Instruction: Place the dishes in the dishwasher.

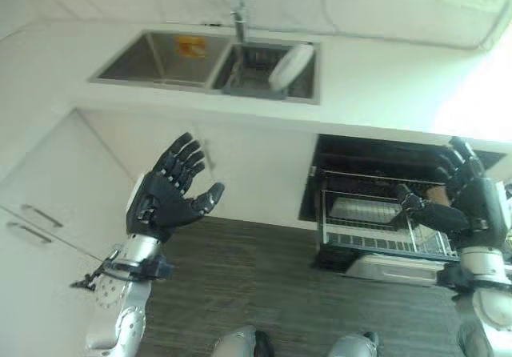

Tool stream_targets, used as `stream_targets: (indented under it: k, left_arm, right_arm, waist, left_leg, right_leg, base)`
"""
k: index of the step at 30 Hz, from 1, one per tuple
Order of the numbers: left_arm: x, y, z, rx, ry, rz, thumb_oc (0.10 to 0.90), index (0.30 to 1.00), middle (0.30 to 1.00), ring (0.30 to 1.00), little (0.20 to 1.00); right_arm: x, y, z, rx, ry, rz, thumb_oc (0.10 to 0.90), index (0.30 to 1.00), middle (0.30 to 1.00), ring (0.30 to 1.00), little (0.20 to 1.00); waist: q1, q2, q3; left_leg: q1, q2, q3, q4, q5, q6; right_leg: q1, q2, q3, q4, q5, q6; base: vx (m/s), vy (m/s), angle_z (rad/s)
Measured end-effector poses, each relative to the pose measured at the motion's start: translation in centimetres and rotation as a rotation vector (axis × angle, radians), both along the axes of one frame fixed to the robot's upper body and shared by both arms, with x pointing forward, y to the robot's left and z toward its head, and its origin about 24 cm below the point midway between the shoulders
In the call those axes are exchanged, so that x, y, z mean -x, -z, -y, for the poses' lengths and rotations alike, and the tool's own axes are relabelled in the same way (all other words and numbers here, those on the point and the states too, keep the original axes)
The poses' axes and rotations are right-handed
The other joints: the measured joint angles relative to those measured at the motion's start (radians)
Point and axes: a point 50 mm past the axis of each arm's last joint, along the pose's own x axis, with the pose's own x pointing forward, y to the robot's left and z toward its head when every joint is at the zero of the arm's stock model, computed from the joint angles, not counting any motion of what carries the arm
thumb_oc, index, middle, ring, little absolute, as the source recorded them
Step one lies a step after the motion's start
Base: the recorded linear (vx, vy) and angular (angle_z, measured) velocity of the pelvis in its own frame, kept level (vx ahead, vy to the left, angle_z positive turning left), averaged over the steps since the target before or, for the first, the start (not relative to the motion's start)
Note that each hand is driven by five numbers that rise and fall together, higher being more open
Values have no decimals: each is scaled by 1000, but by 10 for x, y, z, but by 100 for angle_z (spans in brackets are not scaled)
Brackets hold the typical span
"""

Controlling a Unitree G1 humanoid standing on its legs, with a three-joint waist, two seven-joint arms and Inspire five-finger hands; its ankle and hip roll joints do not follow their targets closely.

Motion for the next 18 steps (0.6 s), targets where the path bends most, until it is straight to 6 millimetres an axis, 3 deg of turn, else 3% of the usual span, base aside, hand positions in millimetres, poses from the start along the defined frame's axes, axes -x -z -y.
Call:
stream_targets:
  k: [1, 2, 3, 4, 5, 6, 7, 8, 9, 11, 13, 14, 15, 16, 17, 18]
  left_arm:
    - [7, 5, -7, 6, -40, -23, 800, 900, 900, 900, 900]
    - [7, -6, -9, -28, -40, 11, 800, 900, 900, 900, 900]
    - [4, -15, -2, -60, -14, 53, 800, 900, 900, 900, 900]
    - [-12, -19, 13, -54, 23, 77, 800, 900, 900, 900, 900]
    - [-20, -24, 24, -98, 73, 84, 800, 900, 900, 900, 900]
    - [-23, -34, 24, -173, 102, 108, 800, 900, 900, 900, 900]
    - [-24, -35, 27, -164, 94, 117, 800, 900, 900, 900, 900]
    - [-23, -31, 26, -139, 72, 104, 800, 900, 900, 900, 900]
    - [-20, -27, 26, -129, 62, 91, 800, 900, 900, 900, 900]
    - [-17, -26, 24, -124, 45, 87, 800, 900, 900, 900, 900]
    - [-18, -28, 28, -132, 31, 96, 800, 900, 900, 900, 900]
    - [-18, -26, 29, -135, 33, 89, 800, 900, 900, 900, 900]
    - [-17, -25, 28, -139, 33, 81, 800, 900, 900, 900, 900]
    - [-15, -27, 25, -160, 20, 76, 800, 900, 900, 900, 900]
    - [-14, -26, 25, -167, 22, 67, 800, 900, 900, 900, 900]
    - [-13, -24, 25, -157, 11, 57, 800, 900, 900, 900, 900]
  right_arm:
    - [-8, -1, -11, -6, -51, 5, 800, 900, 900, 900, 900]
    - [-12, -3, -22, -8, -90, 16, 800, 900, 900, 900, 900]
    - [-17, -11, -22, 35, -112, 39, 800, 900, 900, 900, 900]
    - [-25, -11, -23, 56, -124, 15, 800, 900, 900, 900, 900]
    - [-29, -13, -25, 55, -131, 30, 800, 900, 900, 900, 900]
    - [-36, -17, -24, 43, -123, 54, 800, 900, 900, 900, 900]
    - [-37, -28, -18, 98, -118, 82, 800, 900, 900, 900, 900]
    - [-32, -21, -17, 95, -115, 51, 800, 900, 900, 900, 900]
    - [-26, -16, -12, 99, -99, 22, 800, 900, 900, 900, 900]
    - [-23, -15, -6, 93, -65, 17, 800, 900, 900, 900, 900]
    - [-26, -16, -11, 93, -86, 22, 800, 900, 900, 900, 900]
    - [-27, -17, -11, 98, -88, 24, 800, 900, 900, 900, 900]
    - [-27, -16, -11, 94, -88, 24, 800, 900, 900, 900, 900]
    - [-30, -15, -14, 77, -94, 27, 800, 900, 900, 900, 900]
    - [-30, -16, -14, 73, -91, 34, 800, 900, 900, 900, 900]
    - [-30, -19, -14, 82, -98, 42, 800, 900, 900, 900, 900]
  waist:
    - [21, 24, 12]
    - [13, -40, 36]
    - [18, 1, 30]
    - [27, -23, 45]
    - [10, -79, 67]
    - [-8, -139, 84]
    - [-8, -56, 100]
    - [-7, -64, 104]
    - [-15, -57, 103]
    - [-13, -21, 102]
    - [-12, -3, 95]
    - [-13, 12, 89]
    - [-9, 5, 86]
    - [-5, -64, 85]
    - [-8, -50, 73]
    - [-11, -35, 63]
  left_leg:
    - [22, 7, 10, -72, 40, -159]
    - [-37, -8, -29, 69, 23, -93]
    - [-42, 82, -51, 91, -68, -9]
    - [-4, 11, -76, -26, 13, -30]
    - [-21, -51, -124, -43, 150, -308]
    - [-140, 17, -155, 237, 35, -182]
    - [-91, 137, -199, 148, -45, -157]
    - [-47, 91, -178, 82, -14, -138]
    - [0, 53, -171, -6, 37, -89]
    - [72, 5, -148, -133, 94, -61]
    - [137, -50, -137, -202, 104, -48]
    - [146, -52, -135, -211, 102, -60]
    - [135, -63, -133, -178, 101, -138]
    - [36, -60, -133, 19, 60, -111]
    - [15, 26, -165, 34, 37, -126]
    - [28, 64, -174, -26, 46, -139]
  right_leg:
    - [8, 106, -87, -4, -47, -42]
    - [31, 111, -98, 20, -81, -51]
    - [37, 183, -72, 85, -157, 61]
    - [25, 312, -10, 139, -294, 2]
    - [30, 404, 11, 73, -314, -128]
    - [31, 344, 43, 52, -306, -122]
    - [18, 372, 42, 122, -360, -26]
    - [15, 360, 49, 131, -395, -38]
    - [22, 371, 46, 108, -406, -62]
    - [23, 410, 18, 54, -408, -109]
    - [43, 455, 10, 24, -391, -161]
    - [48, 486, 6, 7, -378, -183]
    - [61, 490, 27, -38, -340, -242]
    - [70, 410, 57, -56, -323, -215]
    - [51, 425, 54, -34, -332, -189]
    - [27, 424, 63, 23, -359, -156]
  base:
    - [99, 427, -32]
    - [68, 272, -30]
    - [49, 175, 8]
    - [22, 85, 37]
    - [29, -8, 56]
    - [53, -74, 27]
    - [57, -98, -12]
    - [53, -101, -14]
    - [38, -97, 5]
    - [73, -127, 1]
    - [115, -202, 3]
    - [99, -208, 6]
    - [80, -202, 14]
    - [76, -186, 7]
    - [75, -185, 3]
    - [43, -115, -16]
